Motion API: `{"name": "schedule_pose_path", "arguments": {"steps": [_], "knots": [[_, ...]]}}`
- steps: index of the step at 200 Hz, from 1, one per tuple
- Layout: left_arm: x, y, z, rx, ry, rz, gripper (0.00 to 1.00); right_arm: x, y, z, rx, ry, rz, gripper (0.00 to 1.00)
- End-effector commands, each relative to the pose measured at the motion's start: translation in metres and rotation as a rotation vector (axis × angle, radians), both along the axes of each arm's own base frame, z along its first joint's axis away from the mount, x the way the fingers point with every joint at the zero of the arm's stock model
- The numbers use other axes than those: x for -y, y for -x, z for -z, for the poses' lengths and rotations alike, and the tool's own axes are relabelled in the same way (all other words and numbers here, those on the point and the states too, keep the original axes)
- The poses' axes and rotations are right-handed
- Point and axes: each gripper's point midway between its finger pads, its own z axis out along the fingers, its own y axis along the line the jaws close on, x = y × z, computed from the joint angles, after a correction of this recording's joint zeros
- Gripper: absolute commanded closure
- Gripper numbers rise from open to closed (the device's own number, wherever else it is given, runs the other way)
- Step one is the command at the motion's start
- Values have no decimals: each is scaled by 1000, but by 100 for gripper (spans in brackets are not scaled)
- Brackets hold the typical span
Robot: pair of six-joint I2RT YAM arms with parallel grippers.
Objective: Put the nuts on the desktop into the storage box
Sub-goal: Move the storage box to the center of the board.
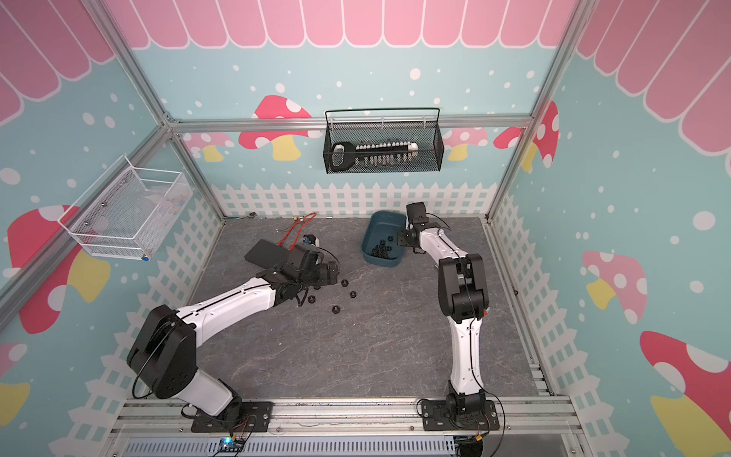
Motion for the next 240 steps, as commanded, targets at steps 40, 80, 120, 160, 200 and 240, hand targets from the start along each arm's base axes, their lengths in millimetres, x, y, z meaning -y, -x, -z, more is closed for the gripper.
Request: {"name": "schedule_pose_path", "arguments": {"steps": [40, 80, 120, 160, 200, 240], "knots": [[6, 0, -12, 10, -6, 50, 1, -6, 6, 35, -83, 16, 17, 71], [15, 1, -10, -8, -5, 106, 1, -14, 7, 39, -86, 25, 11, 94], [43, 21, -3, -47, 16, 324, 1, -17, 7, 30, -73, 47, -3, 100], [51, 33, -7, -43, 34, 416, 1, -22, 11, 18, -61, 56, -48, 100], [71, 49, -9, -51, 66, 512, 1, -22, 38, 0, -55, 73, -113, 100], [88, 67, 0, -67, 40, 542, 1, -9, 87, -17, -55, 96, -125, 100]]}}
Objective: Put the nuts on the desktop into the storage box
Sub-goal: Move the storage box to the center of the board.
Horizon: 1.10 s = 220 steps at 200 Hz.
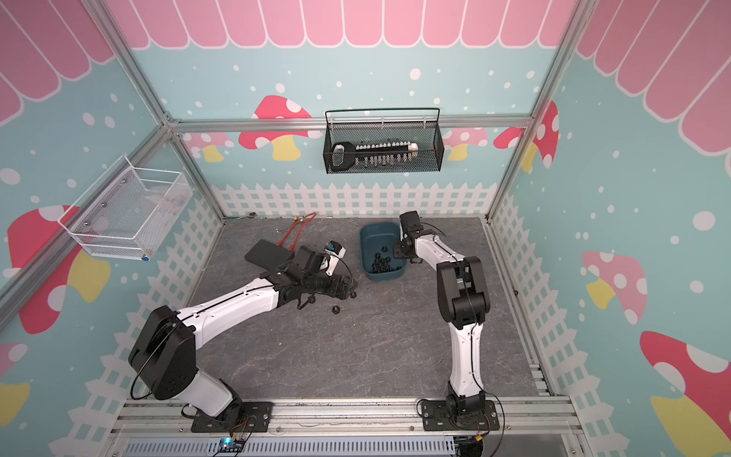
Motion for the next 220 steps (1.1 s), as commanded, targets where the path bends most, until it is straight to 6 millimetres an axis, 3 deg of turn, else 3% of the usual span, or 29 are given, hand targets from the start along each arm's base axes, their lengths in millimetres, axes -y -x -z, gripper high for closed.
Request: {"name": "schedule_pose_path", "arguments": {"steps": [1, 28, 64, 93, 121, 152, 209, 220], "knots": [[8, 15, 5, -9, -14, 41, 1, 4, 29, -29, 30, 13, -37, 100], [12, 26, 6, -17, -10, 36, 1, 10, 68, -38, 32, -6, -16, 100], [7, 36, -2, -9, 9, 14, 1, 19, 121, -29, -2, -16, 24, 100], [3, 43, -5, -11, 22, 3, 1, 24, 151, -21, -11, -36, 60, 100], [0, 49, -4, -17, 25, -3, 1, 30, 164, -19, 9, -60, 111, 100], [0, 52, 1, -26, 24, -8, 1, 36, 172, -3, -22, -39, 137, 100], [-1, 55, 9, -37, 14, -10, 1, 47, 170, 26, -83, 45, 166, 100], [-2, 55, 9, -38, 12, -10, 1, 48, 169, 27, -85, 50, 168, 88]]}}
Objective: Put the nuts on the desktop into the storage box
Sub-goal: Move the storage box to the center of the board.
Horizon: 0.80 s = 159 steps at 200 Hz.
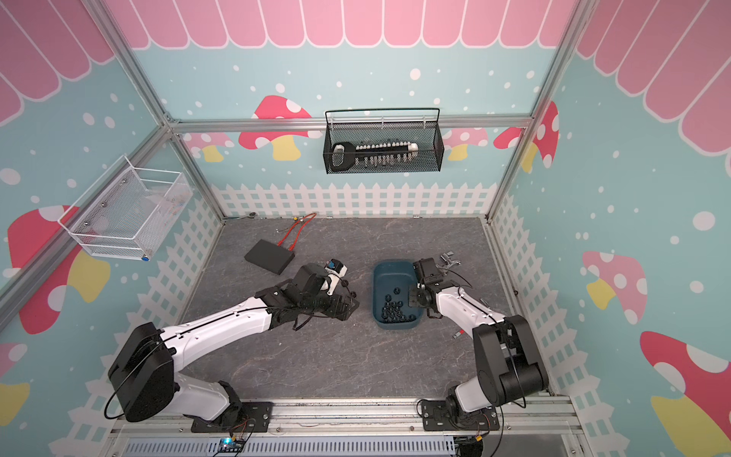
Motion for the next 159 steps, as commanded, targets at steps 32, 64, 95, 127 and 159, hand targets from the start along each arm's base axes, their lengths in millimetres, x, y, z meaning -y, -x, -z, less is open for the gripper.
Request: {"name": "schedule_pose_path", "arguments": {"steps": [32, 64, 95, 127, 159], "knots": [[-2, 1, 1, 13, -7, -11, 1, 4, -3, 4, -11, 30, 21, 48], [-6, -4, -4, 38, -15, -36, 1, 3, -12, -17, 29, 40, 1, 20], [-16, -13, -14, 69, -32, -92, 1, 2, -25, -63, 115, 53, -23, 14], [-34, -26, -18, 70, -60, -157, 1, -17, -32, -120, 246, -5, -147, 14], [-43, -21, 22, -85, -79, -165, 8, -51, -27, -150, 311, -97, -334, 17]]}}
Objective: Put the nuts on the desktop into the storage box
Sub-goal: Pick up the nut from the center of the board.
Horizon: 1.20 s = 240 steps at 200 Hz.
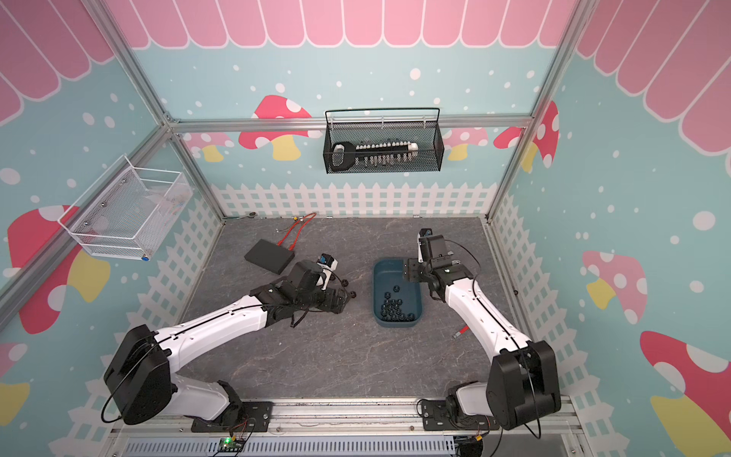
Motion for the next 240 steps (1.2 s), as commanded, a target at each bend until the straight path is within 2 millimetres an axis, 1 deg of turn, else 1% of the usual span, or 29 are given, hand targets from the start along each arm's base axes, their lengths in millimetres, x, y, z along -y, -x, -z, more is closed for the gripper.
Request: {"name": "schedule_pose_path", "arguments": {"steps": [1, 9, 23, 25, 38, 49, 68, 104, 123, 156, 172, 192, 235, 240], "knots": [[-8, 5, 26, -121, -19, -21, 8, -29, 11, -10, 5, -31, -185, 17], [-8, 8, 41, -173, -41, -24, 12, -35, 13, -11, 3, -42, -215, 19], [-10, 12, 66, -255, -88, -34, 21, -43, 17, -9, -2, -47, -251, 22], [-9, 11, 65, -256, -89, -35, 23, -44, 17, -8, -4, -47, -254, 23], [-12, 10, 83, -302, -144, -56, 31, -50, 19, -6, -9, -46, -272, 28], [-12, 7, 91, -319, -181, -73, 37, -54, 21, -5, -11, -46, -289, 31], [-10, -1, 99, -331, -229, -94, 38, -60, 22, -1, -14, -50, -315, 32], [-8, -9, 105, -337, -296, -108, 38, -61, 21, 9, -21, -43, -320, 32], [-6, -9, 114, -348, -320, -105, 38, -60, 20, 16, -33, -37, -312, 34], [-8, -8, 133, -373, -387, -116, 42, -59, 18, 24, -50, -27, -300, 35], [-10, -5, 137, -379, -417, -119, 43, -58, 18, 25, -53, -23, -295, 35], [-12, -2, 138, -387, -429, -121, 45, -57, 18, 26, -53, -19, -289, 35], [-17, 7, 143, -414, -451, -124, 59, -55, 18, 30, -62, -15, -281, 36], [-22, 5, 143, -399, -472, -138, 61, -55, 18, 29, -60, -15, -280, 36]]}}
